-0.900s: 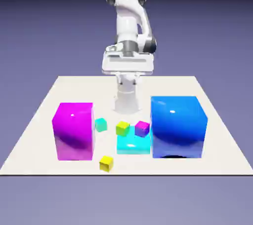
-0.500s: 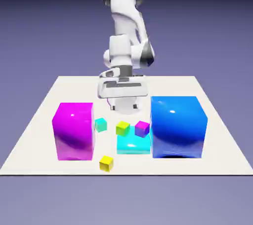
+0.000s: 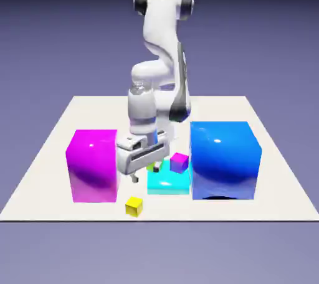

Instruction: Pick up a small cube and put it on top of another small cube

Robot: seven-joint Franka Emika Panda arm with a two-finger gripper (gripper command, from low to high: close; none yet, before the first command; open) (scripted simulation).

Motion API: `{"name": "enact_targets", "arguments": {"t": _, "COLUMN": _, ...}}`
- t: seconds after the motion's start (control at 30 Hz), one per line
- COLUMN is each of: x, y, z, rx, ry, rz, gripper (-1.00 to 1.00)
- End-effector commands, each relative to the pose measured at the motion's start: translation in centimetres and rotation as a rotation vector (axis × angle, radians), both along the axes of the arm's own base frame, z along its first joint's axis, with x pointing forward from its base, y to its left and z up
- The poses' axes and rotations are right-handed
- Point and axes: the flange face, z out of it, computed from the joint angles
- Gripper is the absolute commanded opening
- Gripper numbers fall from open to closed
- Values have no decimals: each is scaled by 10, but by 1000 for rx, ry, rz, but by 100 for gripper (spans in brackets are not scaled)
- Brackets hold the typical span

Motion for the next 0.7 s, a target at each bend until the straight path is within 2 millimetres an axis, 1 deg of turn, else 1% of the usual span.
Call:
{"name": "enact_targets", "arguments": {"t": 0.0, "x": 2, "y": -3, "z": -7, "rx": -12, "ry": 18, "rz": 32, "gripper": 0}}
{"name": "enact_targets", "arguments": {"t": 0.17, "x": 11, "y": -16, "z": -36, "rx": -73, "ry": 102, "rz": 199, "gripper": 0}}
{"name": "enact_targets", "arguments": {"t": 0.23, "x": 14, "y": -21, "z": -45, "rx": -98, "ry": 133, "rz": 268, "gripper": 0}}
{"name": "enact_targets", "arguments": {"t": 0.27, "x": 14, "y": -21, "z": -45, "rx": -98, "ry": 133, "rz": 268, "gripper": 0}}
{"name": "enact_targets", "arguments": {"t": 0.4, "x": 14, "y": -24, "z": -103, "rx": -100, "ry": 131, "rz": 269, "gripper": 0}}
{"name": "enact_targets", "arguments": {"t": 0.43, "x": 13, "y": -25, "z": -114, "rx": -98, "ry": 132, "rz": 267, "gripper": 0}}
{"name": "enact_targets", "arguments": {"t": 0.47, "x": 13, "y": -25, "z": -114, "rx": -98, "ry": 132, "rz": 267, "gripper": -100}}
{"name": "enact_targets", "arguments": {"t": 0.5, "x": 13, "y": -25, "z": -114, "rx": -98, "ry": 132, "rz": 267, "gripper": -100}}
{"name": "enact_targets", "arguments": {"t": 0.63, "x": 15, "y": -21, "z": -54, "rx": -100, "ry": 131, "rz": 269, "gripper": -100}}
{"name": "enact_targets", "arguments": {"t": 0.67, "x": 13, "y": -19, "z": -44, "rx": -92, "ry": 135, "rz": 270, "gripper": -100}}
